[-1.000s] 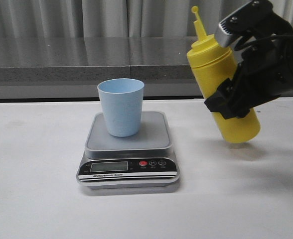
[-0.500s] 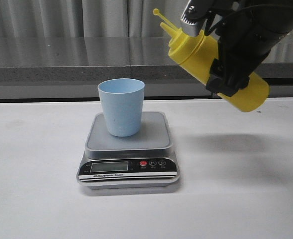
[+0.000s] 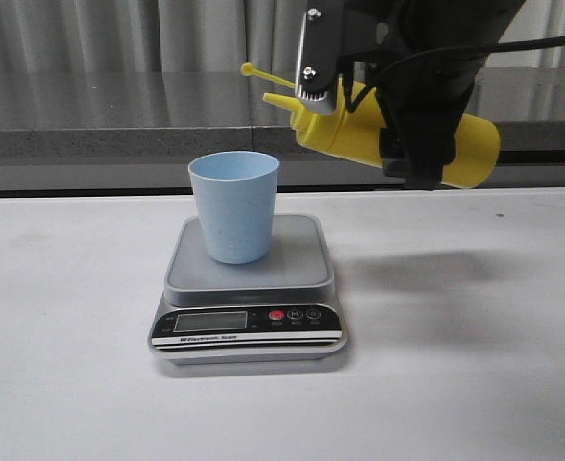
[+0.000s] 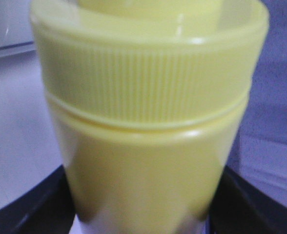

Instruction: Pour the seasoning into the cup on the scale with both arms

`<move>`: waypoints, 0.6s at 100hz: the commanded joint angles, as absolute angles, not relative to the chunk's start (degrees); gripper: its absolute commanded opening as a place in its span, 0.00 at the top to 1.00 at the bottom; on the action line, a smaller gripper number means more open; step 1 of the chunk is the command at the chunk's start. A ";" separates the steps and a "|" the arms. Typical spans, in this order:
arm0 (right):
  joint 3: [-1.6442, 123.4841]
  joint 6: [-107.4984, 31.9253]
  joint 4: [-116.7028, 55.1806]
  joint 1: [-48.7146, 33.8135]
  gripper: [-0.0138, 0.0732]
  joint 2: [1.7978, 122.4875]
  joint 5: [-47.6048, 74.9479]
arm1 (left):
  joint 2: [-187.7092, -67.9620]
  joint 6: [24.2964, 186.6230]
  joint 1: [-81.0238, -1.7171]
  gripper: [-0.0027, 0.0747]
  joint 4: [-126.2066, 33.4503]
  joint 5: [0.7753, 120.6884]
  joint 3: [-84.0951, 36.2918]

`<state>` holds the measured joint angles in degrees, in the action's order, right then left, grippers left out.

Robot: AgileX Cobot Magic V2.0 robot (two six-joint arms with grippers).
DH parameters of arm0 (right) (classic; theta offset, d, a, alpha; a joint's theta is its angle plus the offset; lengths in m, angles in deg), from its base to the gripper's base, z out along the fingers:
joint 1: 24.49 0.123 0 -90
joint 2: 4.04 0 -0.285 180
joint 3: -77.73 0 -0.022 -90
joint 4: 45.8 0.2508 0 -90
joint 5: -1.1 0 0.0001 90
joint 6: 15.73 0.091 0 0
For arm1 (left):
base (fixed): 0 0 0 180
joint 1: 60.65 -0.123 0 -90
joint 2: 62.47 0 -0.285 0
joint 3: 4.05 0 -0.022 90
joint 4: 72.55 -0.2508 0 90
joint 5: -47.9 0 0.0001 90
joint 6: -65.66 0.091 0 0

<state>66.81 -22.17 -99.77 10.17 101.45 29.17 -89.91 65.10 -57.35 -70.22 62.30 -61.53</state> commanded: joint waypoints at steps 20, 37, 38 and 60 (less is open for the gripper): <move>73.30 -22.42 -107.55 13.03 0.64 102.21 36.22 | -90.34 64.85 -57.46 0.99 -69.76 57.20 -60.13; 74.87 -22.42 -109.96 13.60 0.64 103.24 38.25 | -90.34 64.85 -57.46 0.99 -69.76 57.20 -60.13; 74.87 -22.42 -110.28 13.69 0.64 103.24 38.25 | -90.34 64.85 -57.46 0.99 -69.76 57.20 -60.13; 74.87 -22.53 -117.03 15.18 0.64 103.24 38.76 | -90.34 64.85 -57.46 0.99 -69.76 57.20 -60.13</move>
